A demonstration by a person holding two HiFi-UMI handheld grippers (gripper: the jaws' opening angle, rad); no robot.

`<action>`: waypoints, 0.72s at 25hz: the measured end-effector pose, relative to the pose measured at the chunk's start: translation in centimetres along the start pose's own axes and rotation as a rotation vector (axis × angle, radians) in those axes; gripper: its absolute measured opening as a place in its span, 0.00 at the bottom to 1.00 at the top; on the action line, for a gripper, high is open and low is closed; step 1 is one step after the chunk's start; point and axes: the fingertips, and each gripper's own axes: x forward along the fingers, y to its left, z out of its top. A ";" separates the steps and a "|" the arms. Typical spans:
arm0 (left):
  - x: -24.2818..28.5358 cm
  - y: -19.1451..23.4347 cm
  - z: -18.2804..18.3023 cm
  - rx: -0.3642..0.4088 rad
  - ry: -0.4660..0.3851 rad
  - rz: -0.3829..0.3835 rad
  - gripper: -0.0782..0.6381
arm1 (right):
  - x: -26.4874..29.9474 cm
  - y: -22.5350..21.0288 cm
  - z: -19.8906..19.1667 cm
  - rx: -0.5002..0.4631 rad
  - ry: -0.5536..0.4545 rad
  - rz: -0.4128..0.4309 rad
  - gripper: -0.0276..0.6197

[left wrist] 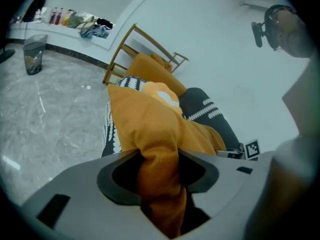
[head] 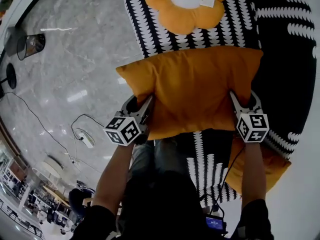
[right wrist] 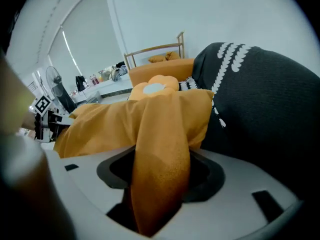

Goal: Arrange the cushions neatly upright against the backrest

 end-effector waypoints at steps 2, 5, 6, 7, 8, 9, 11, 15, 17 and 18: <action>-0.3 -1.8 0.7 0.080 0.020 -0.039 0.41 | -2.0 0.4 -1.8 0.065 -0.024 -0.018 0.46; -0.6 -4.9 2.9 0.248 0.052 -0.086 0.41 | -4.8 1.1 -4.7 0.233 -0.068 -0.042 0.47; -0.7 -6.3 4.0 0.309 0.060 -0.102 0.41 | -5.7 1.2 -5.3 0.298 -0.090 -0.052 0.46; -0.7 -7.8 5.3 0.370 0.067 -0.121 0.41 | -6.7 1.3 -5.7 0.361 -0.117 -0.065 0.46; -0.6 -9.5 6.7 0.428 0.073 -0.143 0.41 | -7.8 1.2 -5.7 0.417 -0.148 -0.083 0.46; -0.6 -11.3 8.2 0.482 0.077 -0.166 0.41 | -8.9 1.1 -5.4 0.466 -0.181 -0.103 0.46; -0.4 -14.8 10.7 0.563 0.080 -0.207 0.42 | -11.1 0.6 -4.5 0.539 -0.236 -0.136 0.45; 0.8 -20.4 12.9 0.676 0.095 -0.295 0.42 | -14.4 -0.9 -4.3 0.650 -0.321 -0.211 0.45; 2.2 -22.9 13.2 0.728 0.111 -0.352 0.42 | -15.7 -1.8 -4.8 0.704 -0.362 -0.261 0.45; 3.0 -24.1 13.3 0.753 0.119 -0.379 0.42 | -16.3 -2.4 -5.2 0.729 -0.381 -0.283 0.45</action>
